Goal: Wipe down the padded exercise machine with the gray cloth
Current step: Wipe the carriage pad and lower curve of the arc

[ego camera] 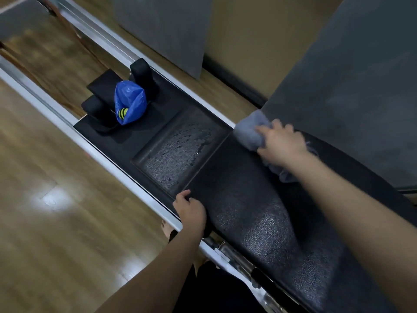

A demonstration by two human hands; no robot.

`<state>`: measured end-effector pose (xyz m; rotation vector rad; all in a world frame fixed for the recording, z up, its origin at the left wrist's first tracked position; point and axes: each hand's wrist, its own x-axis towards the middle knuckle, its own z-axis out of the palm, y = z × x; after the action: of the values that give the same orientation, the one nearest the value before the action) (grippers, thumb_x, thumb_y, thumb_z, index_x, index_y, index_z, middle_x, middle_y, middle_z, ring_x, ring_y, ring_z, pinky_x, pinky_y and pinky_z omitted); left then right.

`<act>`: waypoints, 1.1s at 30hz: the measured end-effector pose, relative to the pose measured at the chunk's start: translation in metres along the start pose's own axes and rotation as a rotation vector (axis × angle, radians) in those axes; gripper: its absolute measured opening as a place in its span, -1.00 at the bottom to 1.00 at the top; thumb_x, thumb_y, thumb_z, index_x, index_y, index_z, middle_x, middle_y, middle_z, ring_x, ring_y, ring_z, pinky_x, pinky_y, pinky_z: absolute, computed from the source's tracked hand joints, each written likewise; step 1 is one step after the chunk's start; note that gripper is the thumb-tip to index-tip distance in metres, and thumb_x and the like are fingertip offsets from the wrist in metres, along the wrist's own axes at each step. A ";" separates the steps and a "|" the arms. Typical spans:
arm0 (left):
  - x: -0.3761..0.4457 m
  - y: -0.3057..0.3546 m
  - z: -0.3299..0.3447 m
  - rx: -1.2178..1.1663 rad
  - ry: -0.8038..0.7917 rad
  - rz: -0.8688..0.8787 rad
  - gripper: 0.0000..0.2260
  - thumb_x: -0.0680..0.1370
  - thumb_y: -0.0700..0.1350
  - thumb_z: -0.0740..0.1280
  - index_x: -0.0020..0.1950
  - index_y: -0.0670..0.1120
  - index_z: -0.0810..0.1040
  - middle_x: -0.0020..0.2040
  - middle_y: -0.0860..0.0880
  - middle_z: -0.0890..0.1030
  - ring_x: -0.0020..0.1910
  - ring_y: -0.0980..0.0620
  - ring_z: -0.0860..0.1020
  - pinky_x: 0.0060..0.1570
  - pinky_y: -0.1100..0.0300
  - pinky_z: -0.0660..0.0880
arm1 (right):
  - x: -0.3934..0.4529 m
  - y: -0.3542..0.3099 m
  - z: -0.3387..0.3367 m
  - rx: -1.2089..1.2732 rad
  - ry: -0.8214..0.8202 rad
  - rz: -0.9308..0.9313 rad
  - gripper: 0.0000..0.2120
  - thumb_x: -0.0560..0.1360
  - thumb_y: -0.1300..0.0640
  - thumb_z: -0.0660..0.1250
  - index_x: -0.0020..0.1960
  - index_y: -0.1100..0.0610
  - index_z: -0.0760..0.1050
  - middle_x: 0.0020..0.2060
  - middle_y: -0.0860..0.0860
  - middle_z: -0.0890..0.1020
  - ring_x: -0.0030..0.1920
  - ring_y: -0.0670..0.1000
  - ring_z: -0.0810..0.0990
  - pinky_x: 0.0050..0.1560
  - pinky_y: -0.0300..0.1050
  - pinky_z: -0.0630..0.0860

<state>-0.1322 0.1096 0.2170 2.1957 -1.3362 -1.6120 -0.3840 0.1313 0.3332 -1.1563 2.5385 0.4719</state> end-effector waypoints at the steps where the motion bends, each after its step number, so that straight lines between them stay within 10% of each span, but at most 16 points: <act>1: 0.001 0.000 0.001 -0.026 -0.012 0.002 -0.71 0.58 -0.13 0.08 0.16 0.20 0.45 0.35 0.04 0.37 0.18 0.10 0.37 0.34 0.17 -0.01 | 0.012 0.010 -0.004 0.010 0.007 0.066 -0.45 0.51 -0.07 0.25 0.49 -0.14 0.24 0.33 0.12 0.33 0.26 0.29 0.37 0.18 0.22 0.40; 5: 0.005 0.002 0.002 -0.048 0.000 -0.003 -0.67 0.59 -0.26 0.10 0.31 -0.04 0.45 0.37 -0.04 0.37 0.09 0.10 0.34 -0.02 0.34 -0.02 | 0.022 0.009 -0.002 -0.073 0.054 0.128 -0.46 0.53 -0.03 0.24 0.49 -0.11 0.23 0.34 0.13 0.32 0.23 0.28 0.36 0.14 0.21 0.38; 15: 0.009 0.008 -0.015 -0.335 -0.045 -0.084 -0.85 0.58 -0.26 0.31 0.15 -0.19 0.49 -0.09 -0.10 0.61 -0.20 0.02 0.53 -0.23 0.32 0.47 | -0.106 -0.122 0.036 -0.058 -0.089 -0.502 -0.36 0.48 -0.03 0.30 0.53 -0.11 0.20 0.35 0.09 0.35 0.22 0.25 0.38 0.16 0.18 0.32; 22: 0.027 0.006 -0.012 -0.144 -0.031 -0.057 -0.76 0.56 -0.28 0.13 0.03 0.03 0.47 0.04 -0.07 0.60 0.08 -0.10 0.54 0.38 -0.12 0.36 | -0.025 -0.073 0.017 -0.031 -0.095 -0.253 -0.38 0.48 -0.14 0.29 0.51 -0.17 0.22 0.31 0.09 0.36 0.23 0.24 0.40 0.15 0.14 0.42; 28: 0.034 0.001 -0.012 -0.123 -0.052 -0.045 -0.79 0.60 -0.22 0.13 0.15 -0.04 0.48 0.16 -0.15 0.58 0.11 -0.13 0.55 0.17 -0.01 0.49 | 0.048 -0.026 -0.002 -0.067 -0.020 0.093 -0.47 0.54 -0.06 0.26 0.49 -0.07 0.27 0.32 0.14 0.35 0.22 0.26 0.38 0.12 0.17 0.38; 33: 0.039 0.001 -0.011 -0.156 -0.034 -0.076 -0.79 0.64 -0.16 0.11 0.18 -0.04 0.50 0.13 -0.10 0.57 -0.01 -0.01 0.51 -0.10 0.18 0.32 | 0.017 -0.074 0.006 -0.227 0.000 -0.083 -0.45 0.49 -0.03 0.30 0.46 -0.06 0.28 0.31 0.13 0.35 0.22 0.24 0.36 0.09 0.15 0.33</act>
<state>-0.1217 0.0772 0.1941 2.1608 -1.1054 -1.7238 -0.3375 0.0766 0.3080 -1.3333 2.4736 0.7542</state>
